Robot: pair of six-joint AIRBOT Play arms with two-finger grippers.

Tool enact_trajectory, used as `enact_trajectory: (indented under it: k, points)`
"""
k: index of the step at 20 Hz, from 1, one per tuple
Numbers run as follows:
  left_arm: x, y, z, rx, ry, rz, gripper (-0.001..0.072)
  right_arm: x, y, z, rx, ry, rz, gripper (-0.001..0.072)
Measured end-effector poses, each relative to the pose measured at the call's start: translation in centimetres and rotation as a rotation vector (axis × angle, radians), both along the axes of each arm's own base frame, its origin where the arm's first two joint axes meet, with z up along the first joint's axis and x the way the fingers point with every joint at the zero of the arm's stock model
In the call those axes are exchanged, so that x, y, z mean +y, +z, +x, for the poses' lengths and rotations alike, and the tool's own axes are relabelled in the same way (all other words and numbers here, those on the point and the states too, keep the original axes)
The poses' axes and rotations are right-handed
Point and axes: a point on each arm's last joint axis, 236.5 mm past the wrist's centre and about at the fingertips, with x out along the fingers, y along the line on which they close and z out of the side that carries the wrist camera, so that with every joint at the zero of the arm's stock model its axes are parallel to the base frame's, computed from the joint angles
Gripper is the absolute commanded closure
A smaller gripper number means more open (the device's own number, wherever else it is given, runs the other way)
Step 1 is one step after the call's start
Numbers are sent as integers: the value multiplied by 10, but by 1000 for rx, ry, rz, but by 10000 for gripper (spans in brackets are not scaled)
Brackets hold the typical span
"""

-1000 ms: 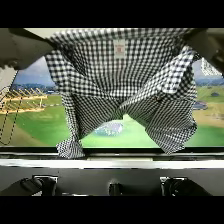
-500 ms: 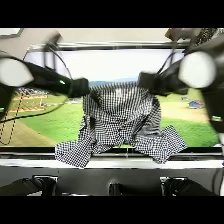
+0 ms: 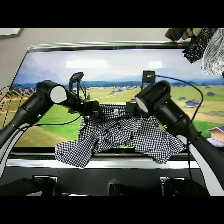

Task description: Fold the clothes and pants, and hang the long-sleeved shirts on hangers.

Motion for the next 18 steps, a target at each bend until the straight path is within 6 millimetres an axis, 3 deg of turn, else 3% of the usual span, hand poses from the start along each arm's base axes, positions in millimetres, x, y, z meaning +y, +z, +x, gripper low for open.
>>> enact_trajectory:
  k: [2,3,4,5,6,9,12,14,18]
  points:
    - [-2,-3,2,-9,3,-6,685,0,-6,4,-24,-29,0,685]
    - [-3,-3,4,-18,6,-11,631,-1,-7,7,-39,-41,1,685]
    - [-3,-4,6,-22,7,-13,414,-1,-7,10,-53,-52,0,685]
    - [-4,-2,8,-32,11,-20,82,-2,-7,12,-64,-59,1,685]
    - [-2,0,11,-39,15,-23,20,-2,-7,14,-75,-65,3,685]
    - [19,19,25,-94,28,-27,20,0,-6,18,-96,-67,9,685]
    - [88,48,43,-179,104,27,20,1,-6,19,-102,-65,13,684]
    - [158,65,47,-242,176,94,36,3,-7,19,-96,-49,16,684]
    - [291,69,19,-246,280,279,39,6,-8,17,-85,-12,14,684]
